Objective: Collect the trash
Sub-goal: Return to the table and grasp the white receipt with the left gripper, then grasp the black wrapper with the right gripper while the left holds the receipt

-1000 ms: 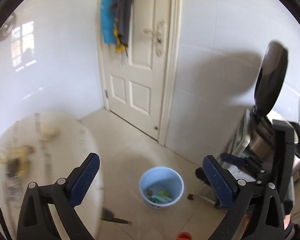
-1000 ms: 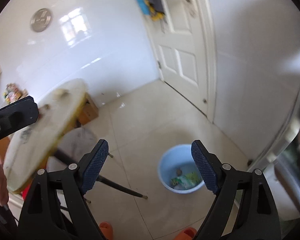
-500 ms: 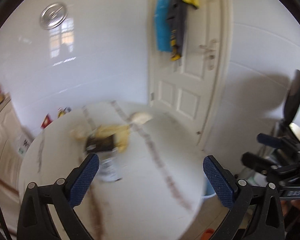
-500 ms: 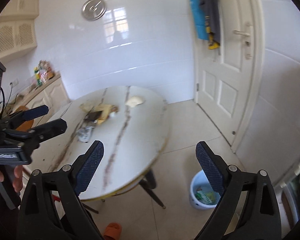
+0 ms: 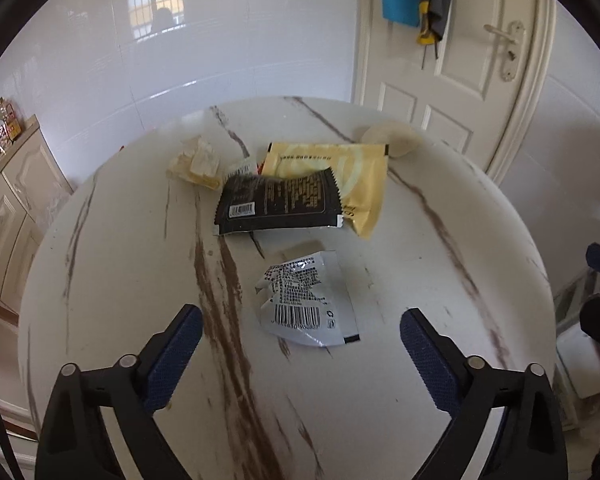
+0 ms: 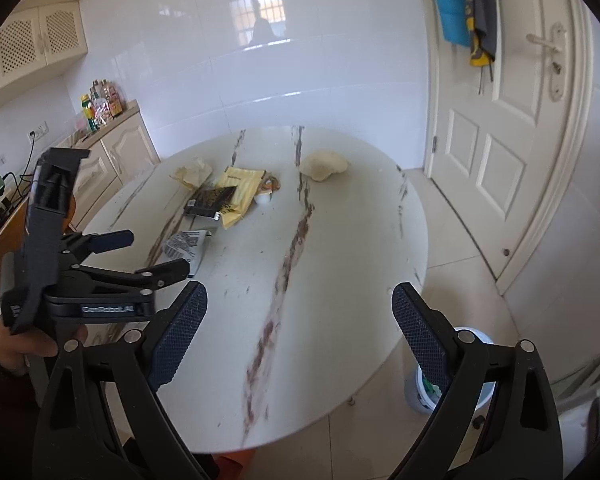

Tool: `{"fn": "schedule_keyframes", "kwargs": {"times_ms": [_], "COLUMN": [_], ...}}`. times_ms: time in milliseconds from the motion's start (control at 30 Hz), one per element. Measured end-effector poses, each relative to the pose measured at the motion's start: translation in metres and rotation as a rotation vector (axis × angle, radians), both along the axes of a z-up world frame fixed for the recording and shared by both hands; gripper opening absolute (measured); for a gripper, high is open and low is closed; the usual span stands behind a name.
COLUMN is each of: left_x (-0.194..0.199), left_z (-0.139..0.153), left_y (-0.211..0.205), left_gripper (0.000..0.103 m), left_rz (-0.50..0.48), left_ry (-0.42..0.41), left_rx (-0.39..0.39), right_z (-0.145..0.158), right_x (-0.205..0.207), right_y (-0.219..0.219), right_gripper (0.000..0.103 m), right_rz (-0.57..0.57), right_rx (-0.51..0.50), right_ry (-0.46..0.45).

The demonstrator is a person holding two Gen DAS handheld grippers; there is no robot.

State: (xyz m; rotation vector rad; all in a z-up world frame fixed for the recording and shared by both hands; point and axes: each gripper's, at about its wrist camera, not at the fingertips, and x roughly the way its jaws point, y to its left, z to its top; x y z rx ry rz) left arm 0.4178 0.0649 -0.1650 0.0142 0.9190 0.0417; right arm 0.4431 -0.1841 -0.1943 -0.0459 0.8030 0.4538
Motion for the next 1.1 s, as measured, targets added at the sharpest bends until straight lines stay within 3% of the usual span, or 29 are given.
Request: {"fn": "schedule_keyframes", "kwargs": {"times_ms": [67, 167, 300, 400, 467, 533, 633, 867, 1100], "left_x": [0.012, 0.018, 0.038, 0.043, 0.04, 0.034, 0.025, 0.0, -0.023], "left_z": [-0.002, -0.005, -0.002, -0.005, -0.005, -0.002, 0.002, 0.014, 0.027], "left_y": [-0.001, 0.005, 0.023, 0.034, 0.043, 0.061, 0.086, 0.135, 0.155], "left_gripper": [0.087, 0.067, 0.061, 0.048, 0.044, 0.029, 0.021, 0.02, 0.022], "left_rz": [0.0, -0.012, -0.039, -0.068, -0.086, -0.091, -0.077, -0.042, -0.026], "left_ry": [0.007, 0.022, 0.016, 0.002, -0.001, -0.009, -0.018, -0.017, -0.021], "left_rx": [-0.008, -0.039, -0.036, -0.048, -0.085, -0.138, -0.147, -0.157, -0.164], "right_z": [-0.004, -0.008, -0.009, -0.01, -0.011, -0.012, -0.014, -0.023, -0.049], "right_x": [0.009, 0.021, 0.037, 0.048, 0.054, 0.059, 0.064, 0.075, 0.093], "right_y": [0.002, 0.009, 0.025, 0.043, 0.057, 0.074, 0.1, 0.162, 0.208], "right_gripper": [0.093, 0.093, 0.093, 0.093, 0.093, 0.093, 0.093, 0.093, 0.086], "right_rz": [0.0, 0.004, 0.021, 0.045, 0.064, 0.097, 0.142, 0.266, 0.372], "right_rx": [-0.003, -0.011, -0.026, -0.043, -0.057, -0.073, -0.089, -0.158, -0.309], "right_ry": [0.01, 0.018, 0.018, 0.016, 0.012, 0.007, -0.001, -0.027, -0.014]}}
